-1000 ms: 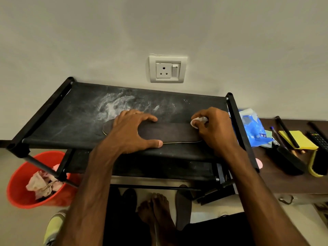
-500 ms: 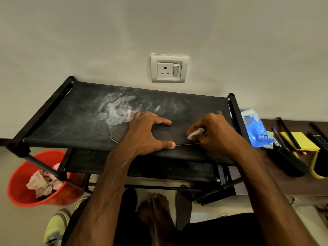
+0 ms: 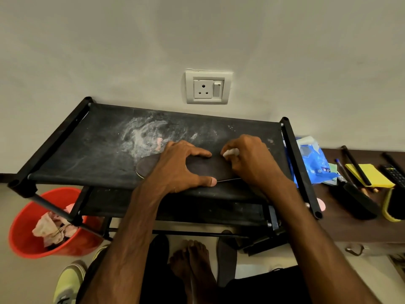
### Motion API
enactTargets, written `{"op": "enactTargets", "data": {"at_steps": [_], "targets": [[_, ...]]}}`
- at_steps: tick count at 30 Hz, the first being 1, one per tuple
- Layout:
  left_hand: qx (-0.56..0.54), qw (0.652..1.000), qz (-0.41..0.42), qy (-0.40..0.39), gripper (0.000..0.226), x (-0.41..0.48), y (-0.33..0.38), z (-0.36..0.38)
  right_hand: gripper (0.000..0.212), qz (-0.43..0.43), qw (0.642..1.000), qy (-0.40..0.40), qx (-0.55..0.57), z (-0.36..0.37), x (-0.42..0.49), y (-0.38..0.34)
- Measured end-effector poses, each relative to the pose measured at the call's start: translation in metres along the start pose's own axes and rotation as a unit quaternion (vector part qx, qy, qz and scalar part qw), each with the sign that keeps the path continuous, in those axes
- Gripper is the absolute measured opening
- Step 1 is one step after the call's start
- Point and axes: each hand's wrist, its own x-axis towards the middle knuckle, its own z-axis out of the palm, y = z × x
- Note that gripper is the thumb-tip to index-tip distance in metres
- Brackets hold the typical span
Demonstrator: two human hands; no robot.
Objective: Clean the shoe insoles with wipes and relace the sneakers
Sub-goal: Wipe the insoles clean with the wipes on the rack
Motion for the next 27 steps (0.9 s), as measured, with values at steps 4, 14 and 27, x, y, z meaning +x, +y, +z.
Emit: {"op": "enactTargets", "data": {"at_steps": [4, 14, 27], "targets": [[0.000, 1.000, 0.002, 0.005, 0.072, -0.001, 0.001, -0.001, 0.019, -0.037, 0.994, -0.091, 0.052, -0.010, -0.024, 0.001], [0.007, 1.000, 0.029, -0.008, 0.069, 0.001, 0.001, -0.001, 0.018, 0.004, 0.998, 0.031, 0.050, 0.004, 0.001, -0.001], [0.031, 0.999, 0.014, -0.003, 0.082, 0.002, -0.004, -0.001, 0.011, -0.060, 0.996, -0.004, 0.060, 0.004, -0.018, -0.015]]}}
